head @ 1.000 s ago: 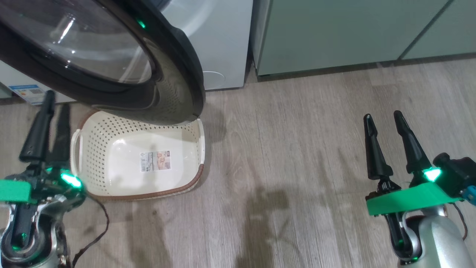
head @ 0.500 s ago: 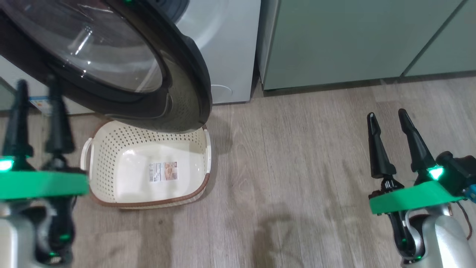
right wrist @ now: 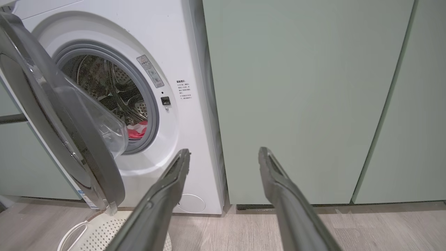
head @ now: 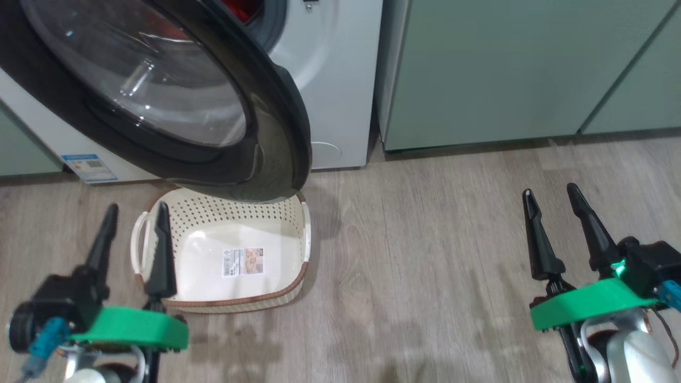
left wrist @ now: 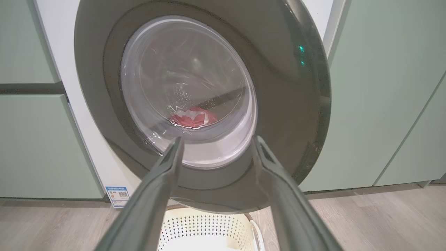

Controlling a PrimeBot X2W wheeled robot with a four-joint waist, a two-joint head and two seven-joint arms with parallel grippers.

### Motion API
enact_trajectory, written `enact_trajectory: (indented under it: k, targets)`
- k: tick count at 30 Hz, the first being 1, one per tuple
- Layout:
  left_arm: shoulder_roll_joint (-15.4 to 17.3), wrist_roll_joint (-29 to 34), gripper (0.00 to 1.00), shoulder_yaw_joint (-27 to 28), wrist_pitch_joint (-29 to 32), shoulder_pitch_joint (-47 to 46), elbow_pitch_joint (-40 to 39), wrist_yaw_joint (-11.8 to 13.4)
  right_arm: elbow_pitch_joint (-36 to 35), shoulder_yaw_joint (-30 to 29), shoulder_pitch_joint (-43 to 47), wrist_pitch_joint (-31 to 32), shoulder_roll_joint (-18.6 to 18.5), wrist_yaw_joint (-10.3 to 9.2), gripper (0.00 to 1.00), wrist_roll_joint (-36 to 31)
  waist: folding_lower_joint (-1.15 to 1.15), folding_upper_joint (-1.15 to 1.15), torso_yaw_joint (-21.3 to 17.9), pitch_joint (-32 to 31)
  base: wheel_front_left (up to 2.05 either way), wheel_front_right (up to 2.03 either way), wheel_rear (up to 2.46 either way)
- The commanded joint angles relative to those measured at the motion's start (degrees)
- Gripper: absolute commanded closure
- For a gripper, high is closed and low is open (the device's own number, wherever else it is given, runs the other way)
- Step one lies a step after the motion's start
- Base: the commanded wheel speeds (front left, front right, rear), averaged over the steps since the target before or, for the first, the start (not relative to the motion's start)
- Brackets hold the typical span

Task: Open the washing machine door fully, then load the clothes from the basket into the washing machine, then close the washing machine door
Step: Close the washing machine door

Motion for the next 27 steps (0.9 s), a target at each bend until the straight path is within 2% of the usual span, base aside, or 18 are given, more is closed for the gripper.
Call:
enact_trajectory:
  k: [1, 12, 27]
  targets:
    - [0.82, 0.55, 0.0, 1.86, -0.75, -1.31, -1.1, 0.25, -2.37, 0.99, -0.45, 0.25, -0.38, 0.0, 0.0, -0.61, 0.0, 0.0, 0.46, -0.56, 0.0, 0.0, 0.0]
    - [0.78, 0.87, 0.0, 0.85, -3.97, 0.49, 3.33, -0.41, -3.91, 0.11, 2.97, 1.99, -0.38, 0.0, 0.0, -1.41, 0.0, 0.0, 2.3, -2.93, 0.0, 0.0, 0.0]
    - [0.53, 0.55, 0.0, 0.47, -5.13, -0.26, 5.04, -0.26, -4.65, -0.29, 3.51, 2.54, -0.38, 0.0, 0.0, -0.8, 0.0, 0.0, 2.37, -2.86, 0.0, 0.0, 0.0]
